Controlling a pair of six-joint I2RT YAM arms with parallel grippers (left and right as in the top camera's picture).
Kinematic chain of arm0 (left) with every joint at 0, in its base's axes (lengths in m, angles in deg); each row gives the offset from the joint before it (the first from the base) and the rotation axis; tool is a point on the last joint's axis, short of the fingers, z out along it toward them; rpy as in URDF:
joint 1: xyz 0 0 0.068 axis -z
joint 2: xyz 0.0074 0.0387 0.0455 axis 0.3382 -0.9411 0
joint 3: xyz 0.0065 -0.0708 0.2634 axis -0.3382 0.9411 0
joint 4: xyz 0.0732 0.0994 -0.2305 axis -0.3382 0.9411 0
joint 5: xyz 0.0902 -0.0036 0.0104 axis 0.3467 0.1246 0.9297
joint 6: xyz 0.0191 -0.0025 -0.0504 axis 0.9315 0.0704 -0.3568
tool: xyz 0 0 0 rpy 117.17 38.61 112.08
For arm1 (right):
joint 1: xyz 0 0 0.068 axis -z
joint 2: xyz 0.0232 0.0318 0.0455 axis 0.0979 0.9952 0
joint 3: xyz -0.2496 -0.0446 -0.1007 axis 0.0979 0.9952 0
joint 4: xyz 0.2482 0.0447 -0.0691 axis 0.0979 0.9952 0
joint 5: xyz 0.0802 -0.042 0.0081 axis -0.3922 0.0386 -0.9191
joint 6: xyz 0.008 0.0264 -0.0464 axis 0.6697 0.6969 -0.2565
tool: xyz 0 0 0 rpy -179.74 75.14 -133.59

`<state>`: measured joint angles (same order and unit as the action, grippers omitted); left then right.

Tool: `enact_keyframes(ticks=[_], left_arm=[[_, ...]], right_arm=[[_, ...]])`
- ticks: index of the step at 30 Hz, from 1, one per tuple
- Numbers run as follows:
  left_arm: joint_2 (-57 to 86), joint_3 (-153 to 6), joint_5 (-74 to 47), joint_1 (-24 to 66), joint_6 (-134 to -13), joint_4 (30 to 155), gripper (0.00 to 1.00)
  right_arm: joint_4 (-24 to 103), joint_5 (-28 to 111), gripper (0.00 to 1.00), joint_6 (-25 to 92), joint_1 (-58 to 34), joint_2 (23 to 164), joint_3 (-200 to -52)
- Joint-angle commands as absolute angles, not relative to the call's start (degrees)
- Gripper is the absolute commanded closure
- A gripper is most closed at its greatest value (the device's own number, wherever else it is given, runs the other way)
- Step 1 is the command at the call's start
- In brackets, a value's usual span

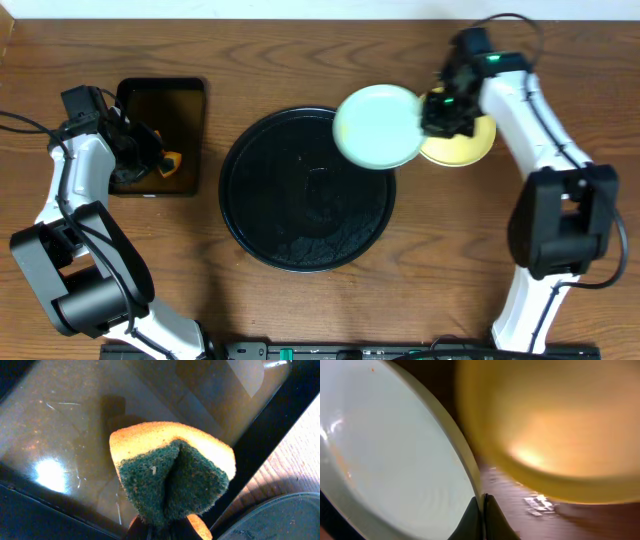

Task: Clean dirty plates on tray and stack at the side
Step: 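Carry the green plate with the right gripper onto the stack at upper right, then release the green plate on the stack and pull the right gripper back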

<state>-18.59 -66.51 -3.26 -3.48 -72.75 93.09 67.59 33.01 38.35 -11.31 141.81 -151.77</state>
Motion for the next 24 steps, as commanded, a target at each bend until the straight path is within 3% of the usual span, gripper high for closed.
enact_keyframes(ticks=[1, 9, 16, 18, 21, 24], left_arm=[[-19.0, -66.0, -2.9, -3.7, -71.8, 93.3, 0.92], [-19.0, -66.0, -2.9, -3.7, -71.8, 93.2, 0.92], [-19.0, -66.0, -2.9, -3.7, -71.8, 93.2, 0.92], [-19.0, -66.0, -2.9, -3.7, -71.8, 93.2, 0.92], [-19.0, -66.0, -2.9, -3.7, -71.8, 93.2, 0.92], [-19.0, -66.0, -2.9, -3.7, -71.8, 93.2, 0.92]], right_arm=[[67.8, 31.8, 0.99, 37.3, -5.9, 140.8, -152.4], [67.8, 32.0, 0.99, 37.3, 3.7, 140.8, -152.3], [65.6, 34.3, 0.98, 37.4, 5.1, 140.8, -151.0], [64.9, 34.4, 0.83, 37.3, 4.8, 140.8, -150.4], [64.4, 34.5, 0.52, 37.4, 4.4, 141.1, -149.7], [64.6, 34.1, 0.39, 37.3, 3.6, 141.5, -149.7]])
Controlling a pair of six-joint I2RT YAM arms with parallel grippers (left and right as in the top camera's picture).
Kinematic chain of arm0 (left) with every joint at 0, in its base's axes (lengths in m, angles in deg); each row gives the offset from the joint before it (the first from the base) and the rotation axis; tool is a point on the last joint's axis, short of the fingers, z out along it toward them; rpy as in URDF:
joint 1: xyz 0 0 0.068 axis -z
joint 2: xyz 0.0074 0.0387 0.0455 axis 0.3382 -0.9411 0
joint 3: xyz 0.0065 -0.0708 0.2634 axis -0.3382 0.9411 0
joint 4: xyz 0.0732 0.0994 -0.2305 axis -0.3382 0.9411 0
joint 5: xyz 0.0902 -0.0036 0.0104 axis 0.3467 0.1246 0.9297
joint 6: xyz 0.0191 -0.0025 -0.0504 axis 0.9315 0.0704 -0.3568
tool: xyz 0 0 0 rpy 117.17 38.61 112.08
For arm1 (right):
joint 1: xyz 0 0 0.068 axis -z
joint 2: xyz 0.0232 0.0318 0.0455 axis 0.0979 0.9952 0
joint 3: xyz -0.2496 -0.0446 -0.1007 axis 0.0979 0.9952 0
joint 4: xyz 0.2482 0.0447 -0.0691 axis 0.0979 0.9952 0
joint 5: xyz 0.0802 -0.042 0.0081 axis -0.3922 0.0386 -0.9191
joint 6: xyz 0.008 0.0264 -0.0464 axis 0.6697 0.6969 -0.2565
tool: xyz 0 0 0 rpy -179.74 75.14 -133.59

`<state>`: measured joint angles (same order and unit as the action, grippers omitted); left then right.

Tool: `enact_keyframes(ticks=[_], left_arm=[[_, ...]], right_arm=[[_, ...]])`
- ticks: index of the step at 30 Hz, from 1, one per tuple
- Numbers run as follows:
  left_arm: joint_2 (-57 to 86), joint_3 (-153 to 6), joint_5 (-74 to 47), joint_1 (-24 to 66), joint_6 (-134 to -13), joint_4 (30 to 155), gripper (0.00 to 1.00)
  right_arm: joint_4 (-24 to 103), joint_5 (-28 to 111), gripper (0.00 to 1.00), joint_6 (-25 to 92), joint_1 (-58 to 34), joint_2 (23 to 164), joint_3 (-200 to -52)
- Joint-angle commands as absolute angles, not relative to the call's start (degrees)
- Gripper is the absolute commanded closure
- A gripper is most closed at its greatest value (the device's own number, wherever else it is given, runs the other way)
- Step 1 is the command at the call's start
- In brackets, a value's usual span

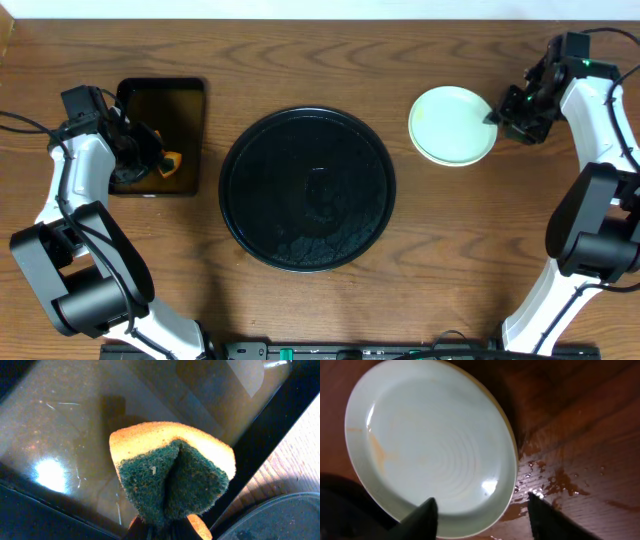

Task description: Clean dirty plates on tray and stack at the side

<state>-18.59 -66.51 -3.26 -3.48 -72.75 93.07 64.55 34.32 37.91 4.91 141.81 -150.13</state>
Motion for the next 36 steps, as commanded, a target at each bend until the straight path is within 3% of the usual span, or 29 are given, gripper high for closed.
enact_keyframes(ticks=[1, 9, 14, 26, 33, 36], left_arm=[[-19.0, -66.0, -2.9, -3.7, -71.8, 93.2, 0.92], [-19.0, -66.0, -2.9, -3.7, -71.8, 93.2, 0.92], [-19.0, -66.0, -2.9, -3.7, -71.7, 93.2, 0.92], [-21.0, -66.0, -2.9, -3.7, -70.9, 88.9, 0.92], [-21.0, -66.0, -2.9, -3.7, -70.9, 83.3, 0.92], [-21.0, -66.0, -2.9, -3.7, -70.9, 81.7, 0.85]], right_arm=[[64.8, 33.5, 0.36, 37.3, 3.3, 141.6, -149.7], [67.1, 22.8, 0.25, 30.0, -3.6, 141.6, -149.7], [67.1, 23.9, 0.01, 28.7, -12.0, 141.6, -149.6], [61.0, 41.1, 0.01, 28.8, -30.7, 141.6, -149.6], [58.3, 43.0, 0.01, 28.8, -37.6, 141.6, -149.3], [57.2, 43.0, 0.01, 28.7, -39.8, 141.6, -149.0]])
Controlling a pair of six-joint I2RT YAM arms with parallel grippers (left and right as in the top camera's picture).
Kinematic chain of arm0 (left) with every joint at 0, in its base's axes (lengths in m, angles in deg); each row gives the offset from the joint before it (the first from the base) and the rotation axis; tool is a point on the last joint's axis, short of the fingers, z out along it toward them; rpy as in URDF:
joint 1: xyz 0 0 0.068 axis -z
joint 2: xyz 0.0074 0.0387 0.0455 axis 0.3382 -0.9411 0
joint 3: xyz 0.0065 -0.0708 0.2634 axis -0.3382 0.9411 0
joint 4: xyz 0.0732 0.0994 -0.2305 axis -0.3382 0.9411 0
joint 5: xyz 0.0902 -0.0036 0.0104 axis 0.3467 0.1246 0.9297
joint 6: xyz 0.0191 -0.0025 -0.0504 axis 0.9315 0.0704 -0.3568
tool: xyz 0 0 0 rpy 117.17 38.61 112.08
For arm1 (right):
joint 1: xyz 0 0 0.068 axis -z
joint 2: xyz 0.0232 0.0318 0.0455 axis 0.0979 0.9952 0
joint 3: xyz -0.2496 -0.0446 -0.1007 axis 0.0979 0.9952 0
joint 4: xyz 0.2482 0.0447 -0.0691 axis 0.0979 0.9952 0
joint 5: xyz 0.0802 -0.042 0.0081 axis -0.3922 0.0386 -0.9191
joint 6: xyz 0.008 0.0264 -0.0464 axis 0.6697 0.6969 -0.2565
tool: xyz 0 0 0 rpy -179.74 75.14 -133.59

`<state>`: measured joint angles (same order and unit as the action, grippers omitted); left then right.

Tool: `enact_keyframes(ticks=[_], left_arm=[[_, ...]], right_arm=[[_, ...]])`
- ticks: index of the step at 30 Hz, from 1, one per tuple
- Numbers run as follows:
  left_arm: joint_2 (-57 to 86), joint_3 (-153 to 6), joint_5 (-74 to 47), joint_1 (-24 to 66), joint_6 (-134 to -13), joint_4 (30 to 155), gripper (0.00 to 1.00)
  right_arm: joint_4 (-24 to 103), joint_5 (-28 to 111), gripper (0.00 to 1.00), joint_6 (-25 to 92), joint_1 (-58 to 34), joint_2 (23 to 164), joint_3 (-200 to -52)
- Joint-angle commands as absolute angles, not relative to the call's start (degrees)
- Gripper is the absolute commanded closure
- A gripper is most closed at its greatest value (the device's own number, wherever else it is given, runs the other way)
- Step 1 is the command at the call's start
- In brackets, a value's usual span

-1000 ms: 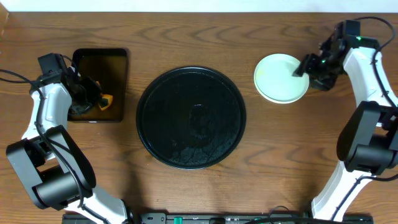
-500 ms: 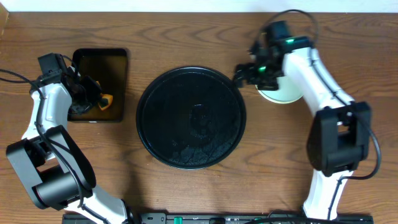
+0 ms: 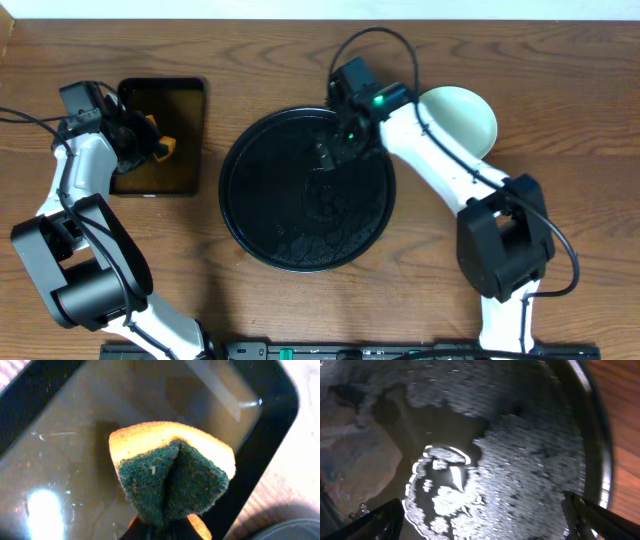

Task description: Clean dirty plates on tray and stack at the side

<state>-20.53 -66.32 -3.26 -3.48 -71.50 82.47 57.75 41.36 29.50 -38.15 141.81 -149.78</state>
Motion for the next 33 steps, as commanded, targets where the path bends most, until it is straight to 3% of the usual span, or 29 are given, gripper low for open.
enact_keyframes(ticks=[1, 2, 4, 5, 17, 20, 27, 28, 33], left_arm=[[-21.0, -66.0, -2.9, -3.7, -70.9, 81.5, 0.76], [-21.0, -66.0, -2.9, -3.7, -70.9, 81.4, 0.67], [-21.0, -66.0, -2.9, -3.7, -70.9, 81.4, 0.35], [-21.0, -66.0, -2.9, -3.7, -70.9, 81.4, 0.29], [-13.1, -66.0, -3.4, -3.7, -71.2, 83.0, 0.28], [-7.7, -66.0, -8.2, -3.7, -71.6, 85.4, 0.28], [2.1, -66.0, -17.1, -3.7, -71.5, 99.1, 0.27], [2.6, -66.0, -17.1, -3.7, -71.5, 100.9, 0.17], [2.7, -66.0, -17.1, -3.7, -71.6, 109.3, 0.17]], right_arm=[[56.9, 43.0, 0.01, 28.7, -40.5, 141.6, -148.9], [56.7, 43.1, 0.01, 28.7, -40.9, 141.6, -148.8], [56.4, 43.5, 0.01, 28.7, -42.0, 141.6, -148.8], [56.3, 43.6, 0.01, 28.7, -42.3, 141.6, -148.7], [56.5, 42.9, 0.01, 28.7, -43.4, 141.6, -148.7], [58.4, 42.4, 0.01, 28.8, -43.4, 141.6, -148.8], [60.1, 33.6, 0.01, 28.8, -43.4, 137.6, -148.8], [60.3, 33.7, 0.01, 28.7, -43.4, 136.0, -148.8], [63.3, 42.1, 0.01, 28.7, -43.7, 124.2, -148.8]])
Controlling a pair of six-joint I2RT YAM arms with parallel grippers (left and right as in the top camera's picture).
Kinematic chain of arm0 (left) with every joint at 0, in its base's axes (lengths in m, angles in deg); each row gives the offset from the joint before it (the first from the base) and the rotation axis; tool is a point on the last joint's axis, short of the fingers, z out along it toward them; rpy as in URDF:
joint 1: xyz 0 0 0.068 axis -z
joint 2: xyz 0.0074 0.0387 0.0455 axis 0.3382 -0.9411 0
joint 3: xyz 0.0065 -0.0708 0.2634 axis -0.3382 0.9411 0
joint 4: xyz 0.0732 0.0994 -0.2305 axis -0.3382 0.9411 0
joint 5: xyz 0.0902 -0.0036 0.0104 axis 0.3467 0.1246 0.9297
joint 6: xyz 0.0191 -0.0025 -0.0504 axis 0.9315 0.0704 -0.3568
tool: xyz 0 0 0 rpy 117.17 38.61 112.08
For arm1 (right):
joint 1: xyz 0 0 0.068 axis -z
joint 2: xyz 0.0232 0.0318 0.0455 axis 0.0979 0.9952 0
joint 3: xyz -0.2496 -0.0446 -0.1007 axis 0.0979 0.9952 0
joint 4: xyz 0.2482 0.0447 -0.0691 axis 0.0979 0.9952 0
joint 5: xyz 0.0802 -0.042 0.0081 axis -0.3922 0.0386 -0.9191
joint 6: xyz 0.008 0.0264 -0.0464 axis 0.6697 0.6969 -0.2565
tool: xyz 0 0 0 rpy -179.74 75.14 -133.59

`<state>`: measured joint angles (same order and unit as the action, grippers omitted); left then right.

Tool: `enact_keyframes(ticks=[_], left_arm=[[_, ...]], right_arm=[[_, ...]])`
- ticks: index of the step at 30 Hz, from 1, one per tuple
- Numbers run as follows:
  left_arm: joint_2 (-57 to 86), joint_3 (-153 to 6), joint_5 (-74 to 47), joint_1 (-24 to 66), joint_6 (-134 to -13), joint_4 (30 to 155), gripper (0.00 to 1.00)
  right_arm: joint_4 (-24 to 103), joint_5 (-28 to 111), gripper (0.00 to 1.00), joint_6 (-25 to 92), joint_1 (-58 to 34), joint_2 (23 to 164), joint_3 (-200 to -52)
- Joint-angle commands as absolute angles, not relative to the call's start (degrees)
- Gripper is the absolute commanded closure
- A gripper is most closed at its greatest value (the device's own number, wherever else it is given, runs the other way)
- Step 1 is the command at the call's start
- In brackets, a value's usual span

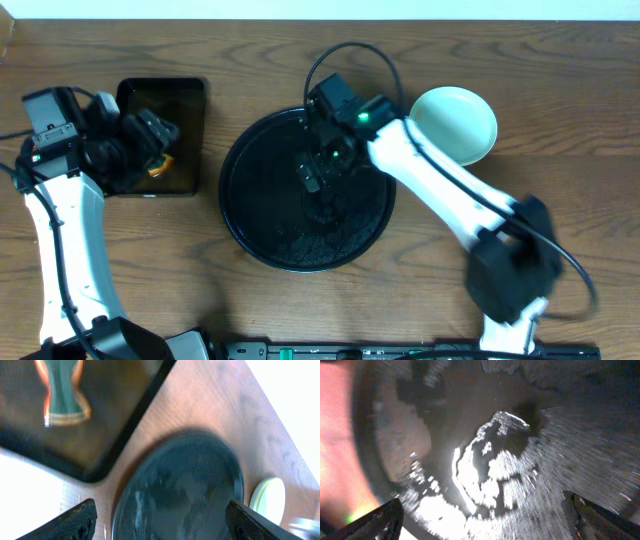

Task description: Clean dirty plates on tray and stack at the side

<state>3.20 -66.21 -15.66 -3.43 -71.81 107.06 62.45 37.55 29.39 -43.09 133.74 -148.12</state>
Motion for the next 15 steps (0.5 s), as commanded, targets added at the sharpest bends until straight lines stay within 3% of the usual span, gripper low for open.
enact_keyframes(ticks=[1, 7, 15], left_arm=[[2.7, -66.0, -17.1, -3.7, -71.6, 110.4, 0.17], [2.7, -66.0, -16.4, -3.7, -71.5, 111.3, 0.17], [2.7, -66.0, -16.4, -3.7, -71.5, 111.3, 0.16]], right_arm=[[64.5, 45.3, 0.01, 28.8, -44.1, 121.4, -148.8], [76.0, 58.6, 0.01, 28.7, -47.2, 108.9, -148.7], [90.5, 53.6, 0.01, 28.8, -48.1, 104.7, -148.7]])
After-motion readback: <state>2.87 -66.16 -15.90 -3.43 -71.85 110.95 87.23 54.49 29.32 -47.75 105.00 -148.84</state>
